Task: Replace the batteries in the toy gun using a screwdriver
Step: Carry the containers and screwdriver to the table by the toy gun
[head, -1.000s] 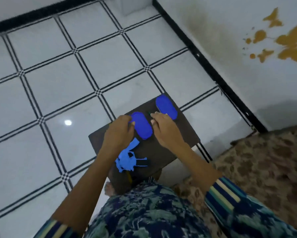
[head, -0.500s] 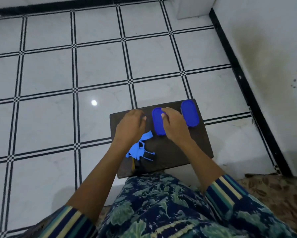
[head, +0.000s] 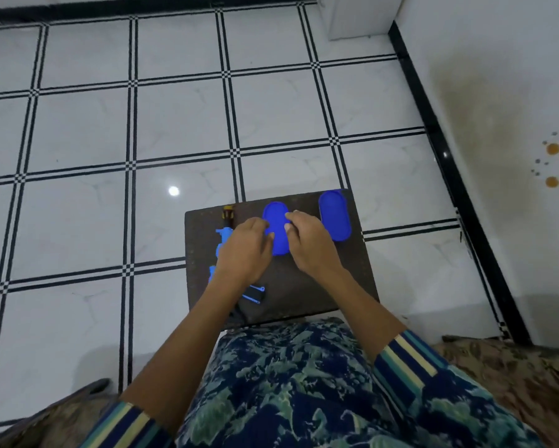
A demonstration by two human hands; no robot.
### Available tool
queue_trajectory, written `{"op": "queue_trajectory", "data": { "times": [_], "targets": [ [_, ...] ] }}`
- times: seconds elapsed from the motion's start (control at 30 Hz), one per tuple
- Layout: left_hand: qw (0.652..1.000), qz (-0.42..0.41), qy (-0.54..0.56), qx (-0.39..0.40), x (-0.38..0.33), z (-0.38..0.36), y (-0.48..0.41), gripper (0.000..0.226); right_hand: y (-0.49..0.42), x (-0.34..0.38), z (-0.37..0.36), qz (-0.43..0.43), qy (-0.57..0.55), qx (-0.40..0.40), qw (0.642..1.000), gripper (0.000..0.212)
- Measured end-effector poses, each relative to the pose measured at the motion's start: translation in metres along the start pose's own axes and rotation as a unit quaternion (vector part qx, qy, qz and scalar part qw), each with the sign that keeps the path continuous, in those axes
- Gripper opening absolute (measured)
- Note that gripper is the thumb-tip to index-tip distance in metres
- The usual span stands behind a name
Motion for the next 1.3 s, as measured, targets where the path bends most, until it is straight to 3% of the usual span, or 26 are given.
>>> {"op": "queue_trajectory", "data": {
  "times": [0.37, 0.6, 0.73, 1.03, 1.3],
  "targets": [
    [0.998, 0.042, 0.019, -0.036, 0.026, -0.102, -0.07, 0.036, -0.019, -0.103, -0.068, -0.018, -0.063, 0.012, 0.998, 0.039],
    [0.997, -0.021, 0.003, -0.069, 0.086, -0.202, -0.144, 0.037, -0.033, -0.208, -0.164, -0.032, -0.066, -0.012, 0.997, 0.038],
    [0.991, -0.045, 0.029, -0.121, 0.113, -0.245, -0.158, 0.035, -0.033, -0.25, -0.2, -0.006, -0.091, -0.073, 0.993, 0.039],
    [0.957, -0.159, -0.004, -0.244, 0.118, -0.279, -0.12, 0.032, -0.009, -0.262, -0.222, 0.111, -0.063, -0.063, 0.99, 0.038],
    [0.924, -0.145, -0.06, -0.349, 0.109, -0.27, -0.047, 0.036, 0.05, -0.228, -0.206, 0.156, -0.023, -0.107, 0.982, 0.038]
  ]
}}
Point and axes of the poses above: each hand's wrist, its own y-axis away from the middle knuckle, its own z-axis out of the back of the hand, x = y × z, the point moved 8 cm from there along -y, towards the middle knuckle, and after that the axes turned 14 degrees about z, right-handed, at the moved point
